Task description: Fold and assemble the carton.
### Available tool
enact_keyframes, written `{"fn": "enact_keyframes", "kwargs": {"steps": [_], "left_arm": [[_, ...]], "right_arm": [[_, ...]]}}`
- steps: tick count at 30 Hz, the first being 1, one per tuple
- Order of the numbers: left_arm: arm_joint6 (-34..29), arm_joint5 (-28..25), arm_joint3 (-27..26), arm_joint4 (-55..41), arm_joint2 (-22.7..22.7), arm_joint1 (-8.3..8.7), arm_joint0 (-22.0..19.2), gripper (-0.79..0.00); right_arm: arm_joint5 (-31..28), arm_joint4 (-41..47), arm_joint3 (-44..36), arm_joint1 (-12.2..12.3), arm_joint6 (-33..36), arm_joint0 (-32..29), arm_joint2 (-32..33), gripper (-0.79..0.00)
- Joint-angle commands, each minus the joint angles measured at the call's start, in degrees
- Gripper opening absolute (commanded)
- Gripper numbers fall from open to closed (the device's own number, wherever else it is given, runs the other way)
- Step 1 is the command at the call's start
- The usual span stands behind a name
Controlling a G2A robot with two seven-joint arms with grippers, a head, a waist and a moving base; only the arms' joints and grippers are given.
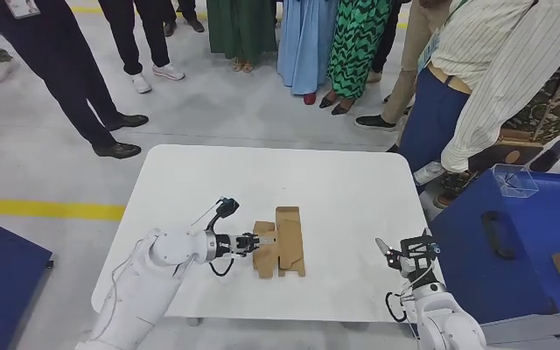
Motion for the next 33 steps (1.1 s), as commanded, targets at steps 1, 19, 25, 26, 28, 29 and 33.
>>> {"fn": "enact_keyframes", "kwargs": {"steps": [1,19,25,26,28,29,33], "left_arm": [[0.18,-0.78,4.23,-0.08,1.38,-0.44,-2.18,0.0],[1.79,-10.28,22.68,-6.53,9.1,-4.48,-9.99,-0.557],[-1.03,-14.96,25.94,-11.38,9.24,-5.23,-11.13,-0.785],[-1.67,-15.6,25.95,-12.42,8.94,-5.22,-11.19,-0.785],[-2.87,-17.03,25.11,-14.42,8.14,-5.06,-10.91,-0.785],[-4.2,-17.61,24.31,-16.51,7.36,-4.9,-10.53,-0.785],[-7.18,-18.9,17.37,-19.81,3.51,-3.3,-7.91,-0.785]], "right_arm": [[0.0,0.0,0.0,0.0,0.0,0.0,0.0,0.0],[0.0,0.0,0.0,0.0,0.0,0.0,0.0,0.0],[0.0,0.0,0.0,0.0,0.0,0.0,0.0,0.0],[0.0,0.0,0.0,0.0,0.0,0.0,0.0,0.0],[0.0,0.0,0.0,0.0,0.0,0.0,0.0,0.0],[0.0,0.0,0.0,0.0,0.0,0.0,0.0,0.0],[0.0,0.0,0.0,0.0,0.0,0.0,0.0,0.0]]}}
